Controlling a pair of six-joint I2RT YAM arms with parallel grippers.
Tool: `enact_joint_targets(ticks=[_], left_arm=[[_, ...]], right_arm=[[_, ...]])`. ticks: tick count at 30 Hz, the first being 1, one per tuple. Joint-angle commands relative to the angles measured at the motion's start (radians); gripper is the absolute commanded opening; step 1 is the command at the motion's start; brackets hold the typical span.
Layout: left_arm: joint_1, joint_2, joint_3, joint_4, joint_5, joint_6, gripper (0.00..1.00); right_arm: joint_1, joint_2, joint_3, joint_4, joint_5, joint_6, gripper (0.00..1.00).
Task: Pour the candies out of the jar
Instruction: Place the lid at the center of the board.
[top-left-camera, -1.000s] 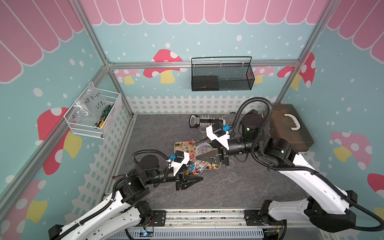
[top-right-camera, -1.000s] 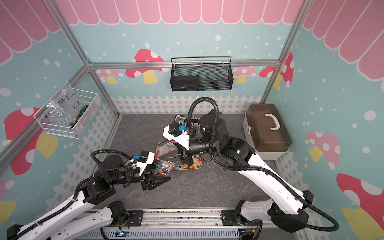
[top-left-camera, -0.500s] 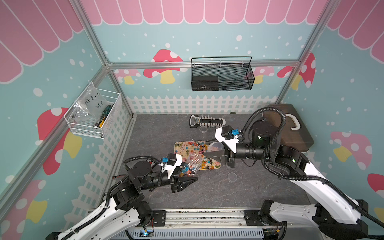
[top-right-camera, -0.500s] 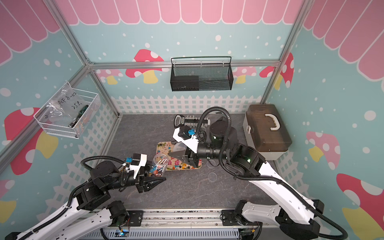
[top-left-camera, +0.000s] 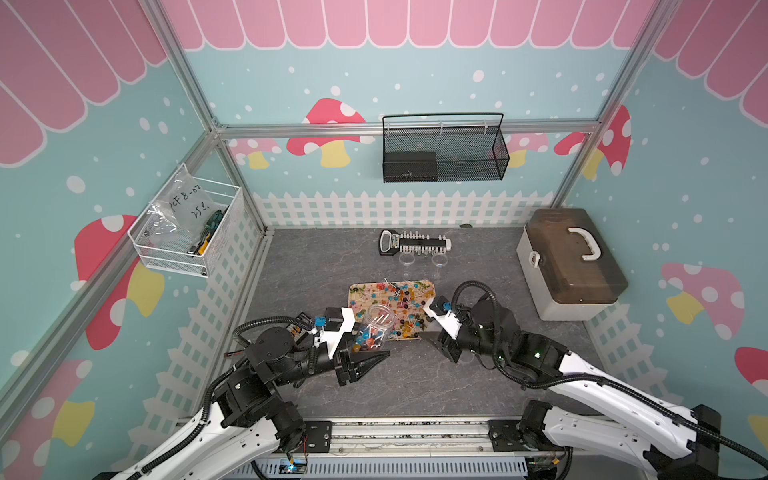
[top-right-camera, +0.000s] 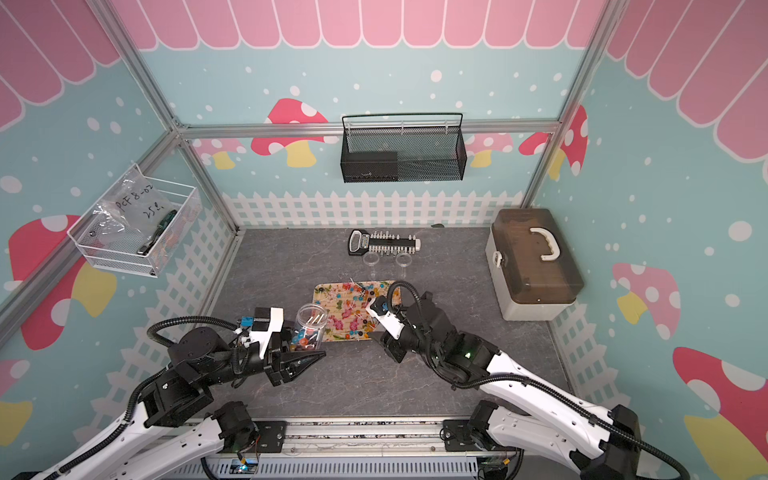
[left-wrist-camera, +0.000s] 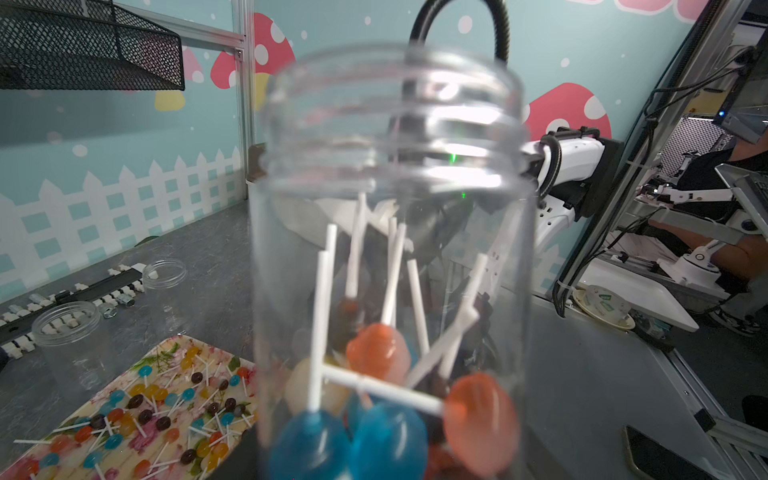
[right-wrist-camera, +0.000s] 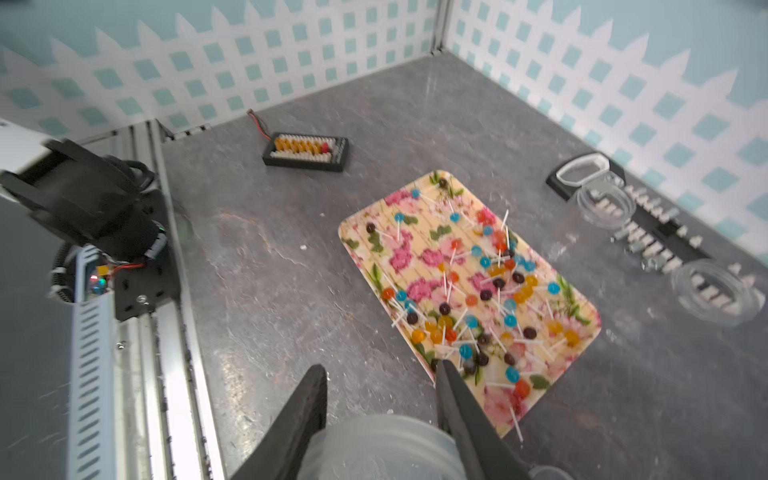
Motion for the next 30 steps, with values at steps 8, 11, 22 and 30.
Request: enact_joint_targets(ticks=[8, 11, 22, 30], left_arm=[[-0.003, 0.000, -0.017, 0.010, -0.023, -0.019, 0.48], [-0.003, 0.006, -0.023, 0.022, -0.023, -0.025, 0.48], [-0.003, 0.018, -0.040, 0.045, -0.030, -0.029, 0.48], [-0.003, 0.013, -0.051, 0.046, -0.036, -0.027, 0.48]], right_arm=[[-0.002, -0.018, -0.359, 0.395, 0.170, 0.219, 0.41], [-0.002, 0.019, -0.412, 0.447, 0.161, 0.256, 0.41], [-0.001, 0.239, -0.483, 0.590, 0.171, 0.307, 0.44], [-0.002, 0.338, -0.479, 0.643, 0.173, 0.317, 0.55]])
